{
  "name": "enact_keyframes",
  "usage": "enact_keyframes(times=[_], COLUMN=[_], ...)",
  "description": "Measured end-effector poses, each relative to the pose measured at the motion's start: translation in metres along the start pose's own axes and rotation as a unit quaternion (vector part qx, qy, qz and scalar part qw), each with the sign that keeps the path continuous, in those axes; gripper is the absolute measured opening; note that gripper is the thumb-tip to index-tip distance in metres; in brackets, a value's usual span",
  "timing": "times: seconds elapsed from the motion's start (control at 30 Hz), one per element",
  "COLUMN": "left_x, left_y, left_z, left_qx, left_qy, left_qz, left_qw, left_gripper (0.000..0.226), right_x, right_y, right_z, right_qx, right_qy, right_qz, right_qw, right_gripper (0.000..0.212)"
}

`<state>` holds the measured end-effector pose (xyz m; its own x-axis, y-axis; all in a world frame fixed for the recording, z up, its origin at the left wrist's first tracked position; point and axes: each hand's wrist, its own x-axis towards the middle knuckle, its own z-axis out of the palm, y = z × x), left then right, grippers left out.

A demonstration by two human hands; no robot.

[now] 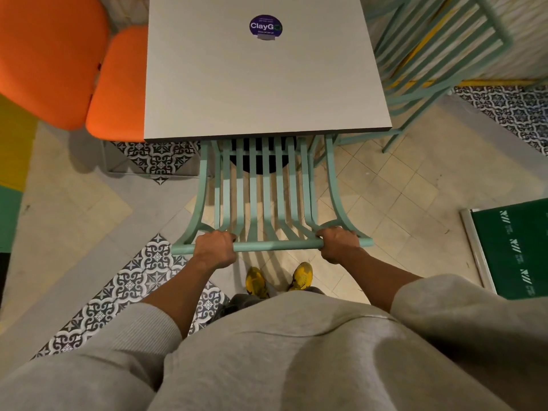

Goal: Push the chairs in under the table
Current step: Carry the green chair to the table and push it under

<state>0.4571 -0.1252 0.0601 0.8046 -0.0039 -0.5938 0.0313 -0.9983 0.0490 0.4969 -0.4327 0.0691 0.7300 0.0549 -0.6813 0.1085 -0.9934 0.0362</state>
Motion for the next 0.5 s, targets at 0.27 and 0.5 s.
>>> enact_keyframes(times=[0.27,0.5], left_x=[-0.006,-0.011], left_y=[0.003,0.006], left_z=[-0.007,-0.01], left_qx=[0.001,0.023], left_qy=[-0.01,-0.005], left_qz=[0.008,0.002], left_qw=[1.0,1.0], left_gripper=[0.033,0.035], right_x=[-0.002,-0.007], right_y=[-0.003,-0.006], right_z=[-0.003,0.003], right_qx=[0.026,-0.01], right_qy=[-0.009,0.01], right_qz=[0.02,0.012], right_qw=[0.999,1.0], right_gripper=[0.044,0.037])
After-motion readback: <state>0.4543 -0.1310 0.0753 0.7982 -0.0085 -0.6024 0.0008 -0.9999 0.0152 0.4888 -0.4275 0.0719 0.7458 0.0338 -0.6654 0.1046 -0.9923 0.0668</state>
